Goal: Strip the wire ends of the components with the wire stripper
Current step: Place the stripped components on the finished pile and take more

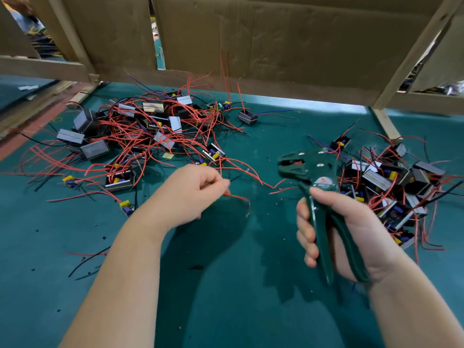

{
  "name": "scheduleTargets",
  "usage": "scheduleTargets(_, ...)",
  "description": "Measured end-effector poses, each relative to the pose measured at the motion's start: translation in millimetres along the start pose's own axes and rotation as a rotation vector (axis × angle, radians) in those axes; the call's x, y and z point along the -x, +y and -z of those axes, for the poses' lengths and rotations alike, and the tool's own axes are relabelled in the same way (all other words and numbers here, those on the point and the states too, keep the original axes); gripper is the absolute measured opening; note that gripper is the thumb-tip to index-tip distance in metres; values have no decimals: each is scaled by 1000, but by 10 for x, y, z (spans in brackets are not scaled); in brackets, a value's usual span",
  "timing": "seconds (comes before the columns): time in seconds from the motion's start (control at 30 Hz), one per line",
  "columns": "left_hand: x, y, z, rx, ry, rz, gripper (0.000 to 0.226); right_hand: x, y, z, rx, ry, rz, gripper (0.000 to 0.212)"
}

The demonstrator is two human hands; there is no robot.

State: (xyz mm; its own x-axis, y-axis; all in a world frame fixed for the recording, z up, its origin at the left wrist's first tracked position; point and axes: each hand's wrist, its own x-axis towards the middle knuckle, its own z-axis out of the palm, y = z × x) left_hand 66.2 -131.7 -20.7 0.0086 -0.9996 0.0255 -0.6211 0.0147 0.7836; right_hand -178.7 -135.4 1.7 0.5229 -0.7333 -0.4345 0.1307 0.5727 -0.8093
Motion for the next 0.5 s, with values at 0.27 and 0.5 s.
scheduleTargets(0.27,-10,81,-25,288,140,45,23,-49,91,0,-42,-13,-34,30)
scheduleTargets(0.5,-2,223,-72,636,234,-13,20,-102,239,-110,-96,-164,-42,25)
